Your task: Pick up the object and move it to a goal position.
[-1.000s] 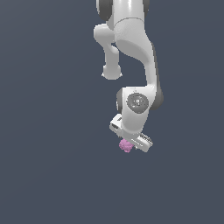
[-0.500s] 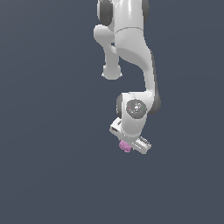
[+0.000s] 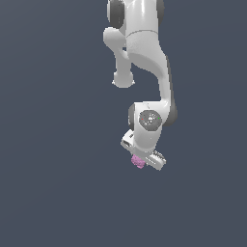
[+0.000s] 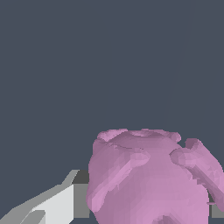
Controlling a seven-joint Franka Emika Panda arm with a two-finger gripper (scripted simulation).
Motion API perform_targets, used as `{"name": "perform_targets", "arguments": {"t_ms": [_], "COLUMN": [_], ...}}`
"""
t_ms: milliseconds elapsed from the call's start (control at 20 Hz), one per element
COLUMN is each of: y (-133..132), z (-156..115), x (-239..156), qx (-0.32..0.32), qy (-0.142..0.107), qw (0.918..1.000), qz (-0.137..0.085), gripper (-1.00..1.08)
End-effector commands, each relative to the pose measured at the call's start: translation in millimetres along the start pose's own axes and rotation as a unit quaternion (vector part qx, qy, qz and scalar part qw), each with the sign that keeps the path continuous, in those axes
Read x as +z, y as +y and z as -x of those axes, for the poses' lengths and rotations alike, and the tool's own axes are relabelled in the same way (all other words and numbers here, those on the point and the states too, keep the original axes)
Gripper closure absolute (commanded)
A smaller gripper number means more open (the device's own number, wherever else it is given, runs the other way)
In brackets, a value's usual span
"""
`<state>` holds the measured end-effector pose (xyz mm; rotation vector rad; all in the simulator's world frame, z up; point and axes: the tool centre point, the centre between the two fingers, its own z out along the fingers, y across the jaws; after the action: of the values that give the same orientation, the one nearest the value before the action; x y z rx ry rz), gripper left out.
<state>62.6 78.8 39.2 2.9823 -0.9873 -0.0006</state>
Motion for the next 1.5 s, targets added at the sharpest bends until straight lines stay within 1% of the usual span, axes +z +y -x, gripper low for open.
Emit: {"name": "perform_targets", "arguments": {"t_ms": [0,350,700,950,1450], "y": [0,2,7,13,28], "z": [0,4,13,24,51], "x": [0,-16,-56,-103,-222], "qx": [0.0,0.0,0.0,0.0,0.0], "qy": [0.0,0.0,0.0,0.0,0.0], "qw": [1.0,1.0,1.0,1.0,1.0], "qz": [0.0,0.0,0.0,0.0,0.0], "gripper": [1.08,1.08,1.08,1.08,1.08]}}
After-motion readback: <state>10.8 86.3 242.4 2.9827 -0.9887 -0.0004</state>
